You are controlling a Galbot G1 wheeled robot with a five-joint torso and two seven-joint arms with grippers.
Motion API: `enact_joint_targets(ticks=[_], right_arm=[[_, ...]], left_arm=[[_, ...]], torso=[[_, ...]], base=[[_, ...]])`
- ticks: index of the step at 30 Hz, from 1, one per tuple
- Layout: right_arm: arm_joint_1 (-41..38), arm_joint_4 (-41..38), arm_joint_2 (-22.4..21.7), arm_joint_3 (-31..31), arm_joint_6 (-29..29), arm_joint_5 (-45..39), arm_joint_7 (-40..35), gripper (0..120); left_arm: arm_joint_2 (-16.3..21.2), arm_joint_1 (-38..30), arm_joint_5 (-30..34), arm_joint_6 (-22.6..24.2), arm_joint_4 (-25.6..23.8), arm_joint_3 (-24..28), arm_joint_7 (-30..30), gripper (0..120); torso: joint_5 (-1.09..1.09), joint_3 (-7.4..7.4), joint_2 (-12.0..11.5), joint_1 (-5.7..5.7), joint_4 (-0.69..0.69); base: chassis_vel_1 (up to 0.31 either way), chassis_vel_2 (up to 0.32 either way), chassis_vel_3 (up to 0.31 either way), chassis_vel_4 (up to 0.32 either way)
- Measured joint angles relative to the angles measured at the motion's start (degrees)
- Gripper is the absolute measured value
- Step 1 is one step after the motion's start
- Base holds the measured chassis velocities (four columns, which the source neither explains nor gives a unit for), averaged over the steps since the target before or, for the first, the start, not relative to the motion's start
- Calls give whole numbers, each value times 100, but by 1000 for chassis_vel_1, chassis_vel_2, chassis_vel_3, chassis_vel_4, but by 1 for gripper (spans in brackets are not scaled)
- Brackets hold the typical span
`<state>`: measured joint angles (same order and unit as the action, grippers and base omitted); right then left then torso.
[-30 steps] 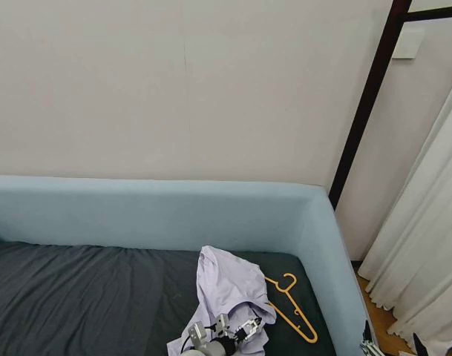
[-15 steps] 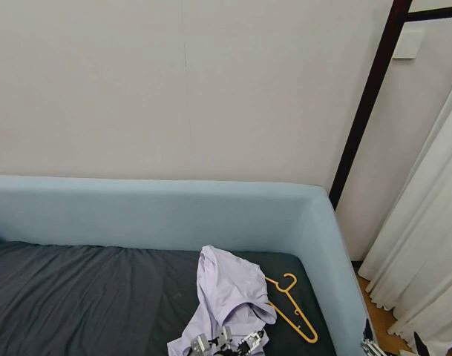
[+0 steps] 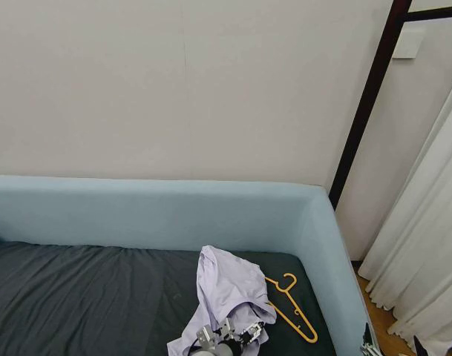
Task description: Pick up the clothes from the sofa and hang them on the clothes hanger.
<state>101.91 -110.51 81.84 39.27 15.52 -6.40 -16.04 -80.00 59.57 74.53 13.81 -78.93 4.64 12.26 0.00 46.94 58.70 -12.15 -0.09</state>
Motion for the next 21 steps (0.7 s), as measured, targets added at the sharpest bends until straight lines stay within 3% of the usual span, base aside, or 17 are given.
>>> enact_joint_targets(ticks=[9,14,19,21], right_arm=[[-27,12,-15,-36,-2,9,-3,100],[-16,12,-12,-34,-3,12,-5,100],[-18,11,8,-53,-4,40,-5,100],[-21,12,10,-58,-5,49,-5,100]], left_arm=[[-74,-85,-50,-5,134,-24,11,100],[-123,-75,-96,-32,97,5,8,84],[-36,24,-144,-54,-193,83,37,61],[-12,44,-156,-61,-232,100,39,57]], torso=[[0,0,0,0,0],[0,0,0,0,0],[0,0,0,0,0],[0,0,0,0,0]], base=[[0,0,0,0],[0,0,0,0],[0,0,0,0],[0,0,0,0]])
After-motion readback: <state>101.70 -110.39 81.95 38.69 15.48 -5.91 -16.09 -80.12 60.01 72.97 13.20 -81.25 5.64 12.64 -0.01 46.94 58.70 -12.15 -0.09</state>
